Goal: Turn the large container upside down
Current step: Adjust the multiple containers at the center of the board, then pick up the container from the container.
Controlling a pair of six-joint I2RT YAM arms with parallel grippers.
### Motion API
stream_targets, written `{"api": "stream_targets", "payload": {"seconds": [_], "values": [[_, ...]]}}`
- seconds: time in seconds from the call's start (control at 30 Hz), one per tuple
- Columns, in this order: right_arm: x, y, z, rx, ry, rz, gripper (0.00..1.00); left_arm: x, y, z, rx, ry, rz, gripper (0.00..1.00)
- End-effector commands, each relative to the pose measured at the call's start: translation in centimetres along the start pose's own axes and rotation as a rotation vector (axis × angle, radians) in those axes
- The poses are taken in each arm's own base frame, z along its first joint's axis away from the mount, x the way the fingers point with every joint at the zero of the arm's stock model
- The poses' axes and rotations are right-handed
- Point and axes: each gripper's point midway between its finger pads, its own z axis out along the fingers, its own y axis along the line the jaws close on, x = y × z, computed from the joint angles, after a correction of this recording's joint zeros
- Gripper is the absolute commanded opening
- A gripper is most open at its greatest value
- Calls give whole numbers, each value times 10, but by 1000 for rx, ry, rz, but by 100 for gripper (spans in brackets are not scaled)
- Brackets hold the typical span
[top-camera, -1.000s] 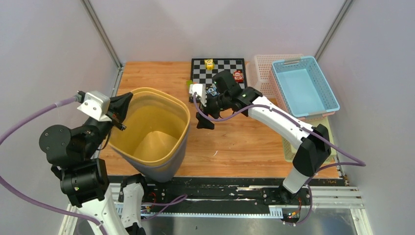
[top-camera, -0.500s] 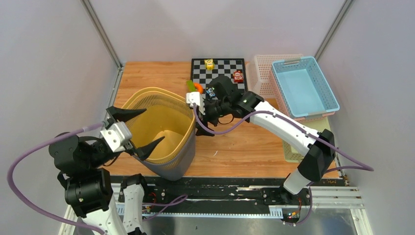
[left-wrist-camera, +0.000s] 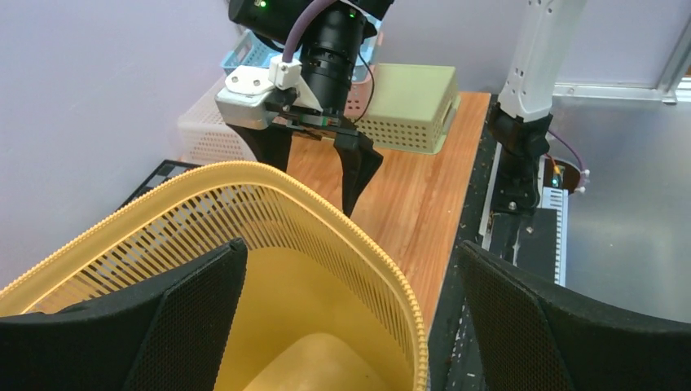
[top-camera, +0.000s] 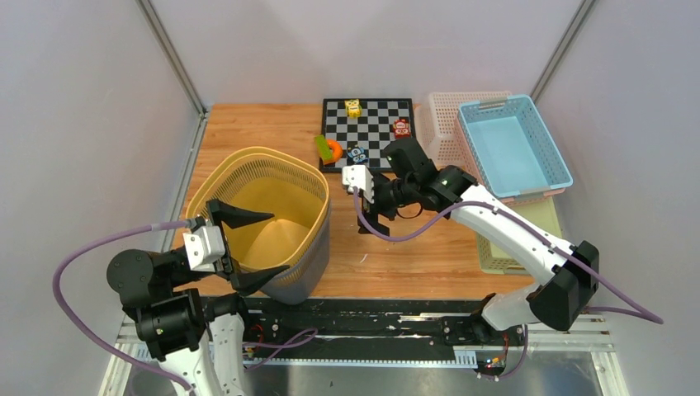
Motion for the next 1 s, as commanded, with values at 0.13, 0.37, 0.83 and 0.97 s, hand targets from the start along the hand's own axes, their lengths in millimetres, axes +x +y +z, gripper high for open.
{"api": "stream_targets", "payload": {"seconds": [0.13, 0.37, 0.83, 0.97], "values": [[19, 11, 6, -48, 11, 81, 93, -8, 22, 0, -117, -37, -5, 100], [-25, -2, 40, -64, -130, 237, 93, 12, 103, -21, -446, 116, -90, 100], [-58, -87, 131, 78, -154, 592, 100, -3, 156, -42, -653, 189, -136, 100], [-58, -118, 159, 130, -106, 649, 100, -6, 163, -44, -667, 200, -154, 100]]}}
